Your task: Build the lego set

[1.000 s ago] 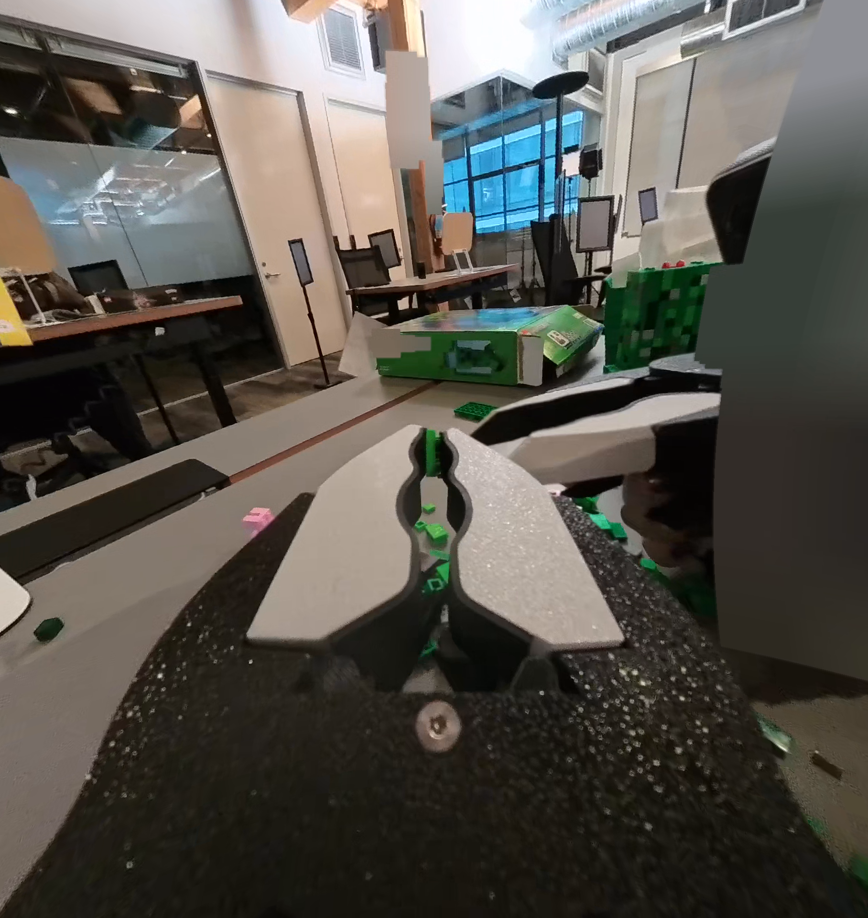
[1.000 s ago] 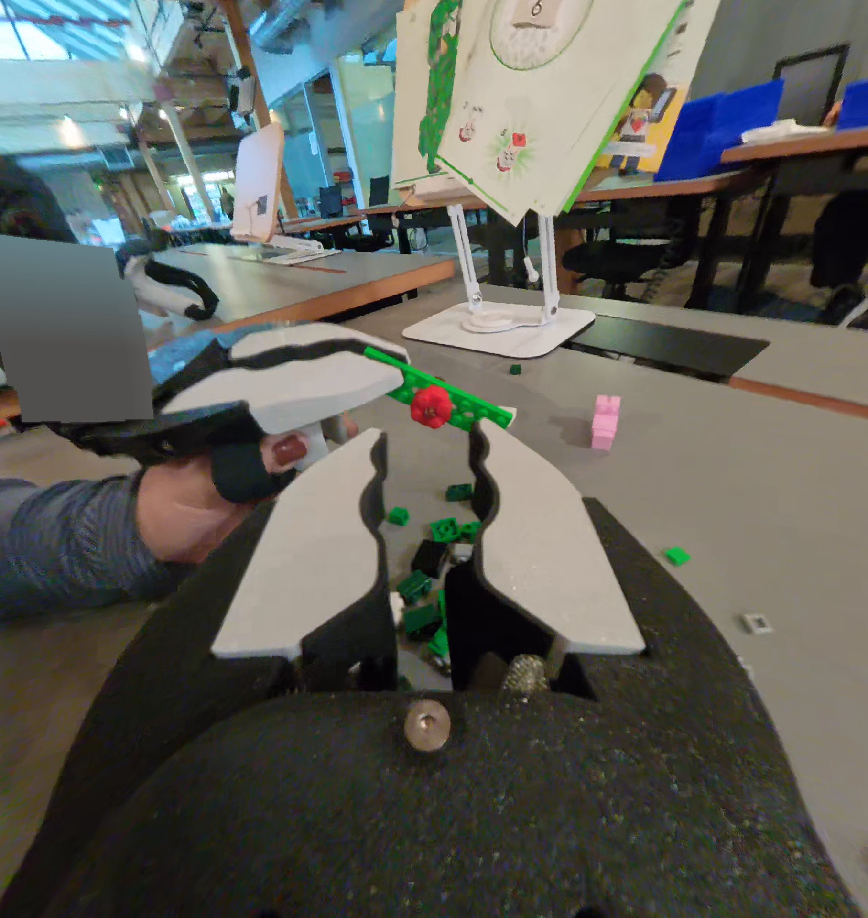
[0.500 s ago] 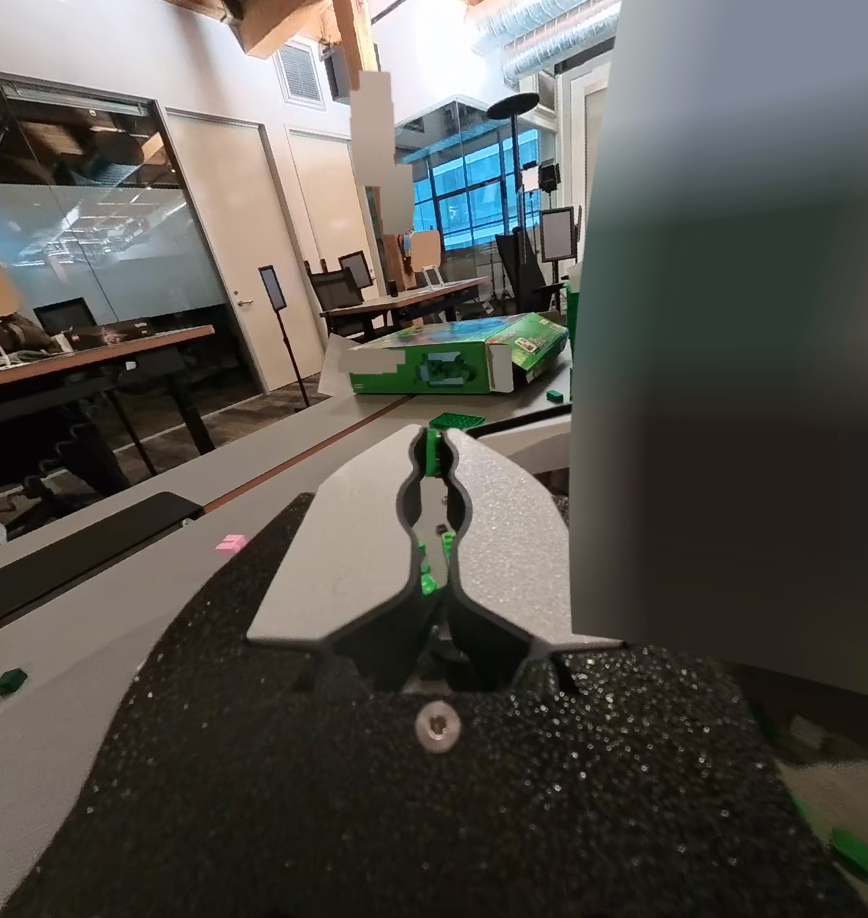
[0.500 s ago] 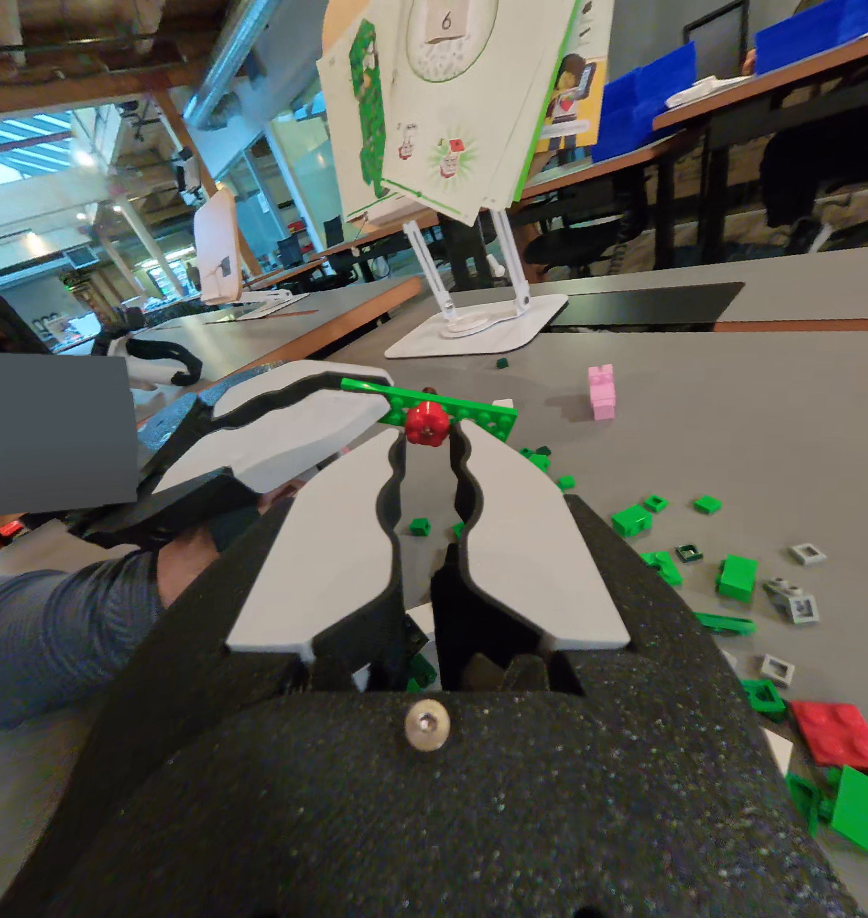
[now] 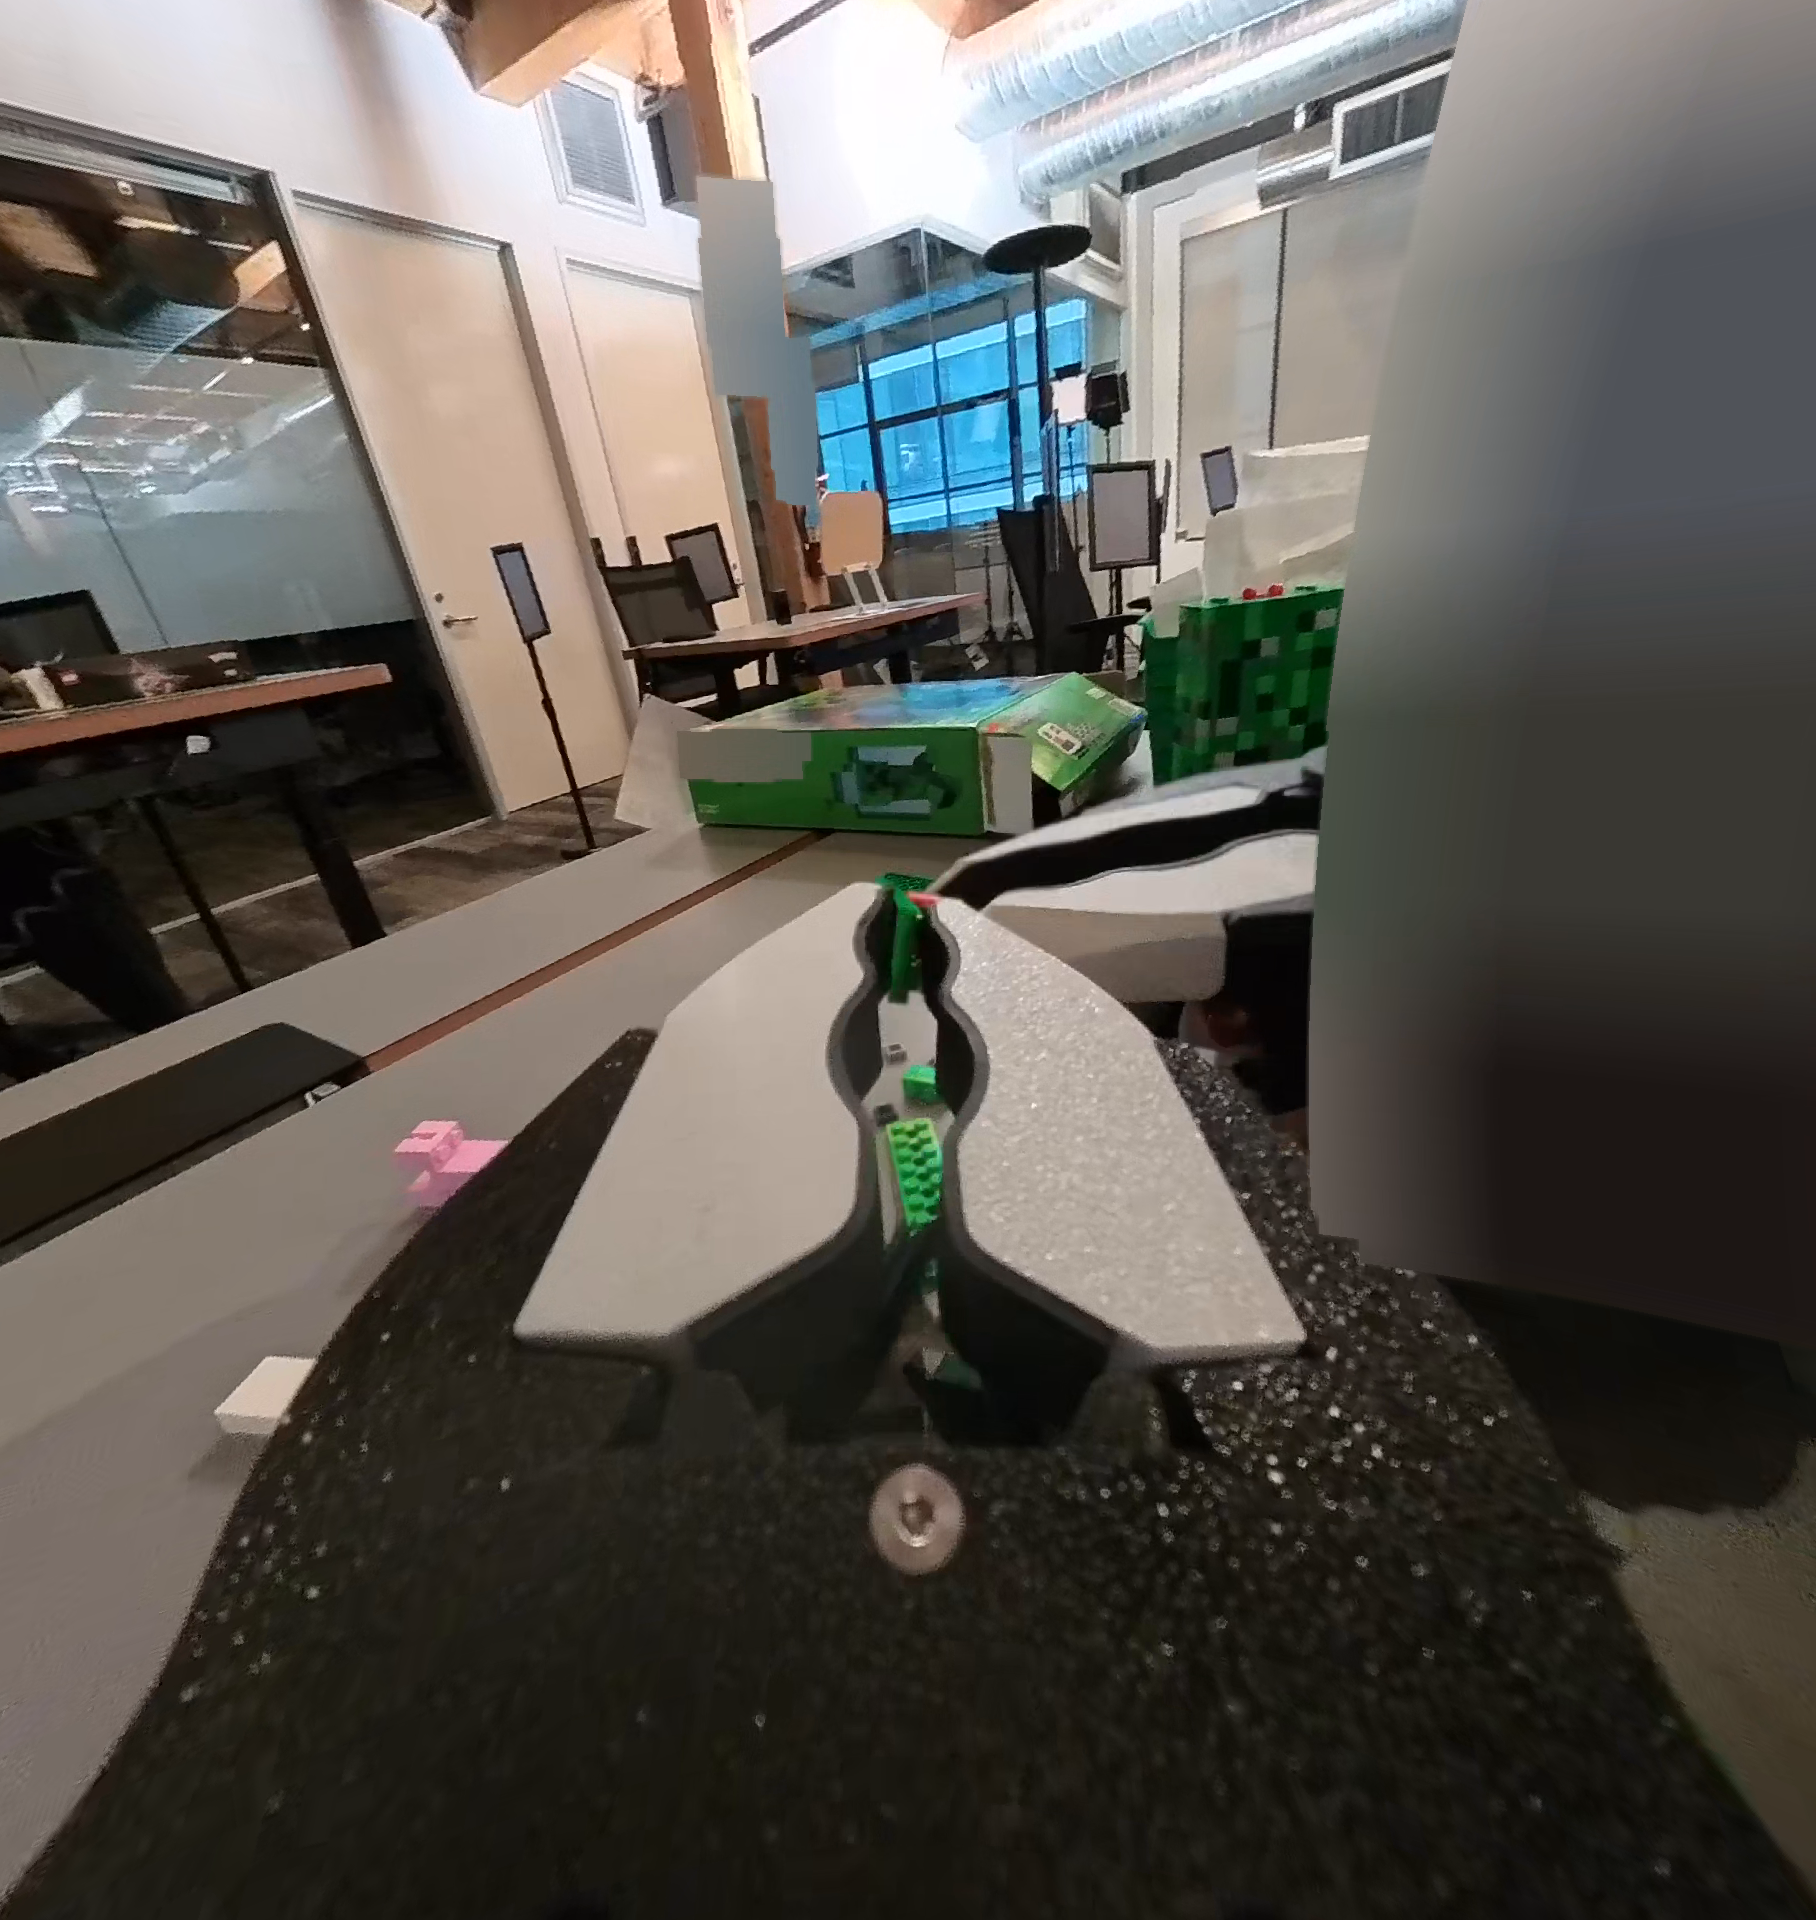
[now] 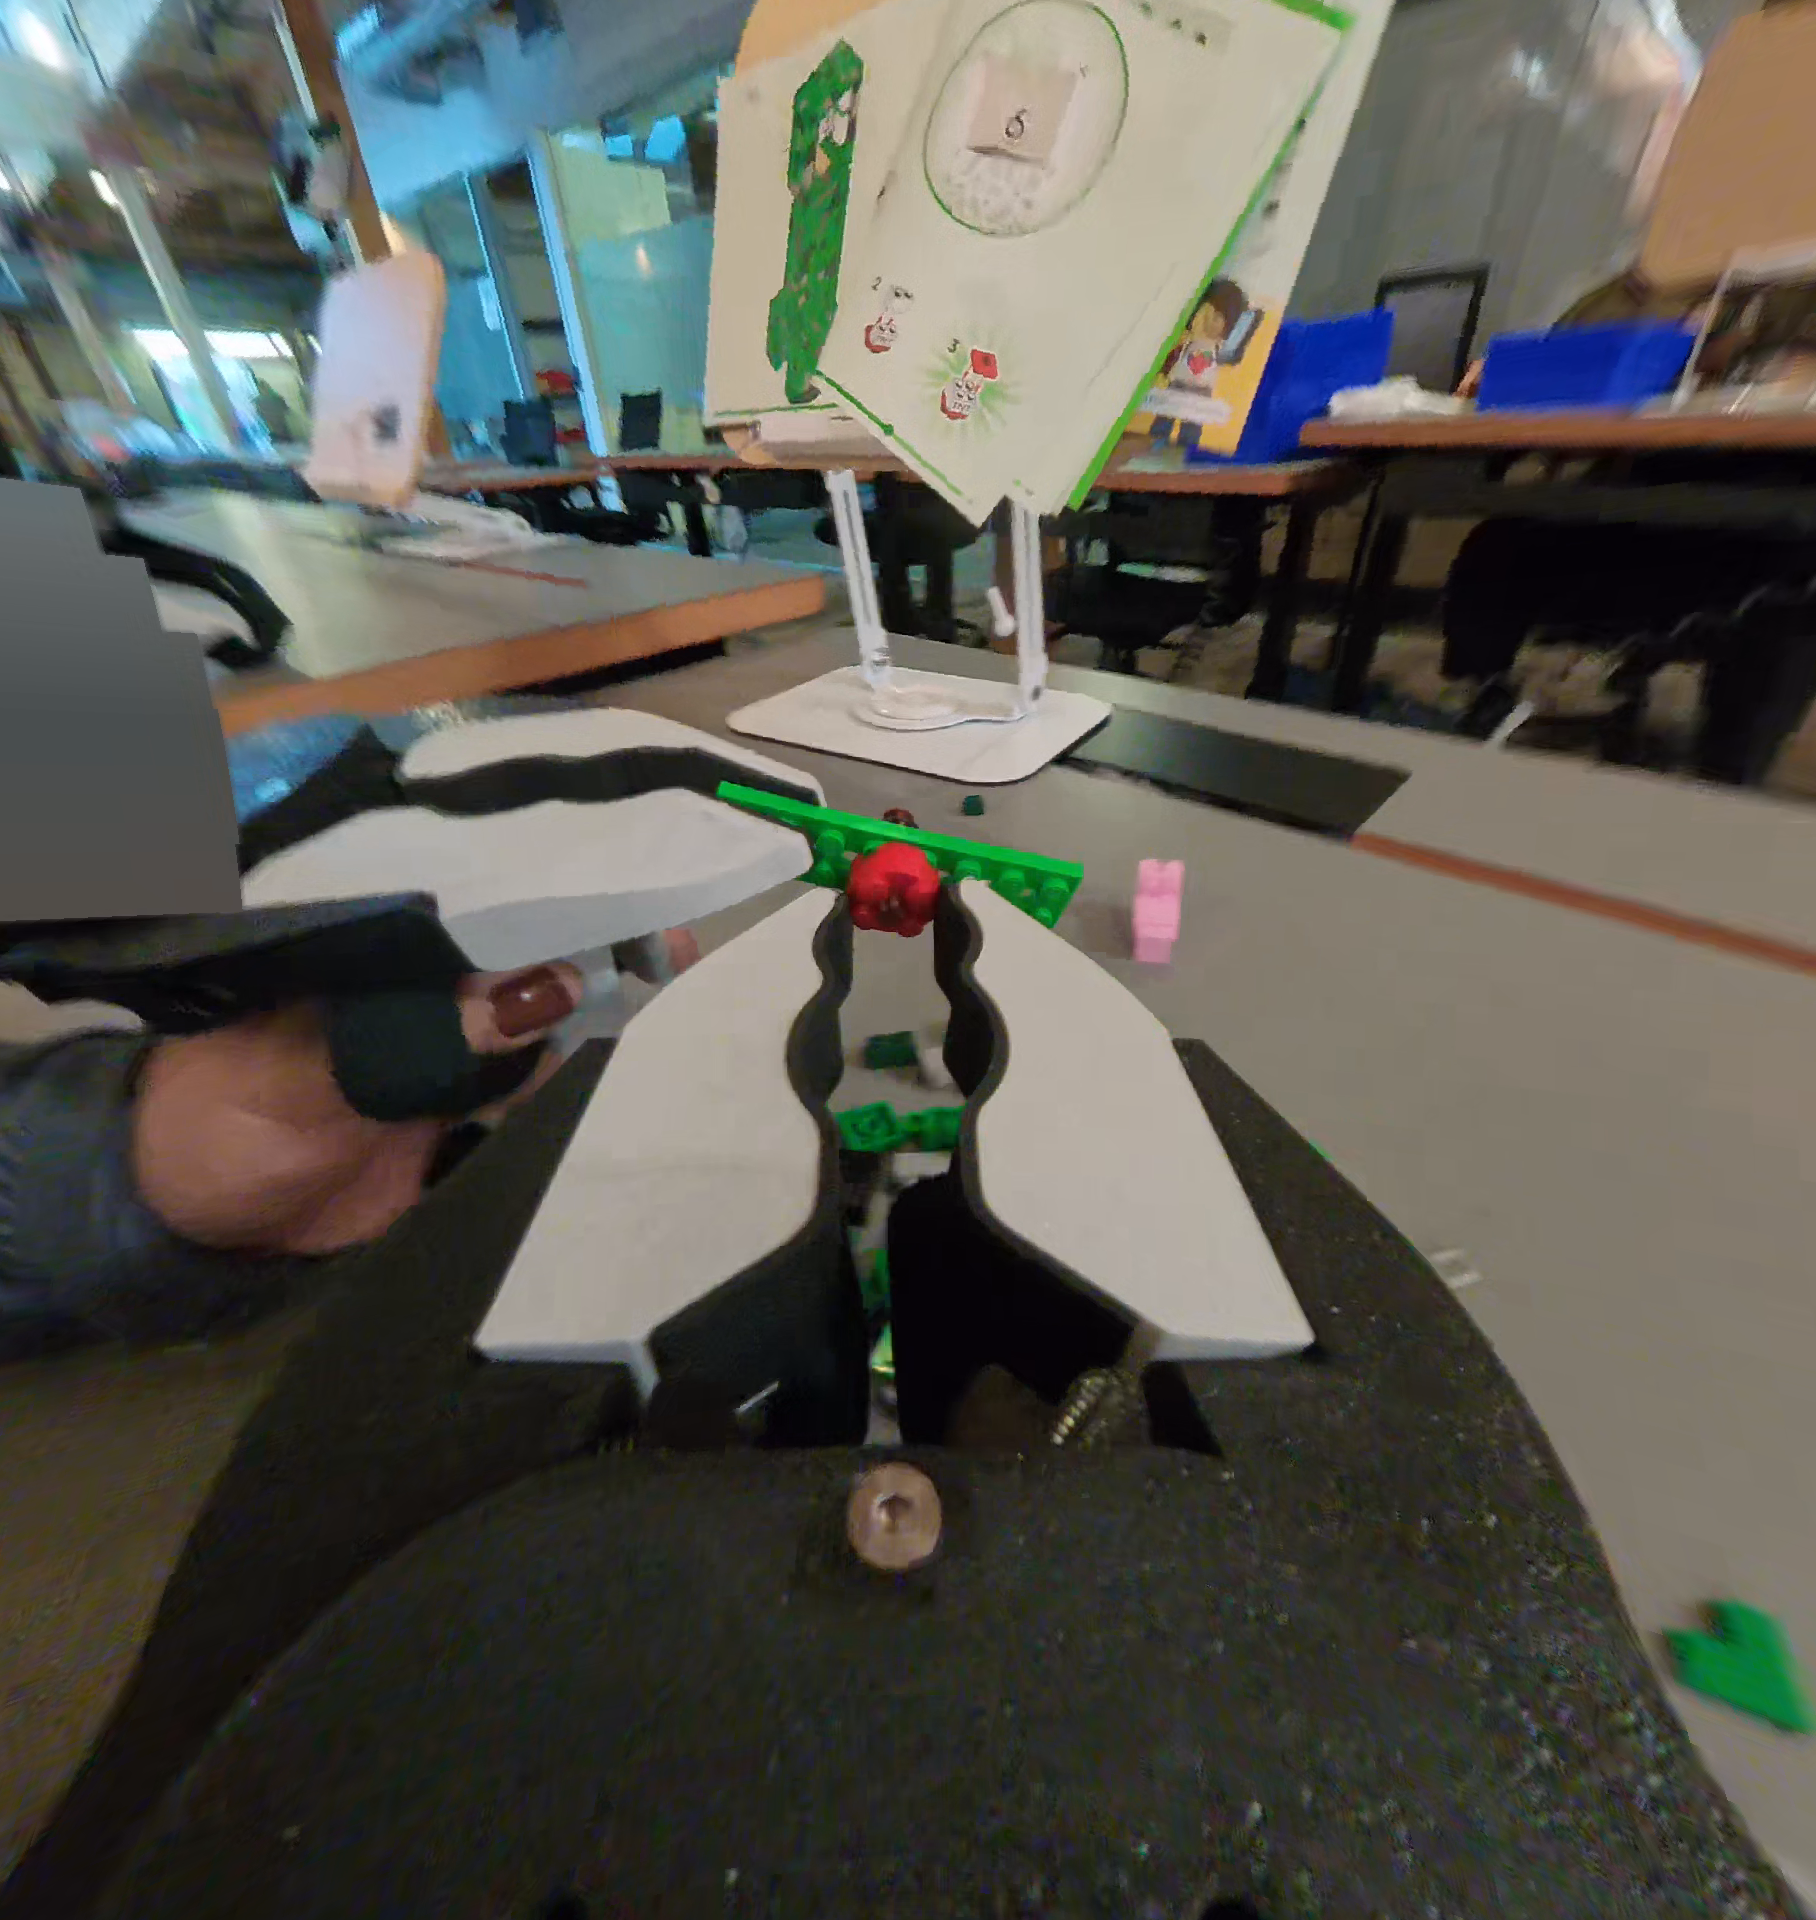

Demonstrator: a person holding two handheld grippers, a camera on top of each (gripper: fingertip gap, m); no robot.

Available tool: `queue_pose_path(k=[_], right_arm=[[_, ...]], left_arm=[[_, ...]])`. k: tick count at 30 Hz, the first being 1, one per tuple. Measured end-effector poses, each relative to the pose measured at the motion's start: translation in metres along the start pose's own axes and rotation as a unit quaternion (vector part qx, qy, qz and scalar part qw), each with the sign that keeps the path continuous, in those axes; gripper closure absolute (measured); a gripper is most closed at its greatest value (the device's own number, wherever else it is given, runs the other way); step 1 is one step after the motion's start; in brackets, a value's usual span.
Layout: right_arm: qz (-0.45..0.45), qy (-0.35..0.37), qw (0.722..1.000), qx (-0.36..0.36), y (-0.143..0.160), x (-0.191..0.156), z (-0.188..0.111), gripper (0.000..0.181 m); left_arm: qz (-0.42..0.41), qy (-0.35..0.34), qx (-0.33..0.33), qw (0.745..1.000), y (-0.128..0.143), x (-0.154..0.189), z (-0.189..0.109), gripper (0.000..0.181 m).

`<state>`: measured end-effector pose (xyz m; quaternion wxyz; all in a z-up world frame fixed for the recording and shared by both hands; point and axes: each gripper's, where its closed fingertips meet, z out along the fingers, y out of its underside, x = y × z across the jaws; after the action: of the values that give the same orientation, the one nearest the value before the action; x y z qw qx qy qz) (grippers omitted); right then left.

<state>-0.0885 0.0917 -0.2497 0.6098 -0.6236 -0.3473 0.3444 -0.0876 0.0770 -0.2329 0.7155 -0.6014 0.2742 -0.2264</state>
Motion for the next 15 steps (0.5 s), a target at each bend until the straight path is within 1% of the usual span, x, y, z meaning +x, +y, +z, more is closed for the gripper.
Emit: queue_pose_path(k=[3,6,11,15], right_arm=[[-0.148,0.039,0.988,0.006,-0.007,0.004,-0.001,0.166],[-0.271,0.069,0.96,0.01,-0.011,0.005,-0.002,0.165],[-0.379,0.089,0.921,0.017,-0.015,0.005,-0.004,0.165],[-0.432,0.087,0.897,0.027,-0.016,0.002,-0.003,0.165]], left_arm=[[-0.02,-0.005,-0.009,1.0,0.002,-0.003,0.0,0.178],[-0.063,0.001,-0.013,0.998,0.004,-0.004,0.0,0.178],[-0.139,0.022,-0.006,0.99,0.006,-0.003,0.0,0.178],[-0.229,0.06,0.016,0.972,0.007,-0.001,0.0,0.178]])
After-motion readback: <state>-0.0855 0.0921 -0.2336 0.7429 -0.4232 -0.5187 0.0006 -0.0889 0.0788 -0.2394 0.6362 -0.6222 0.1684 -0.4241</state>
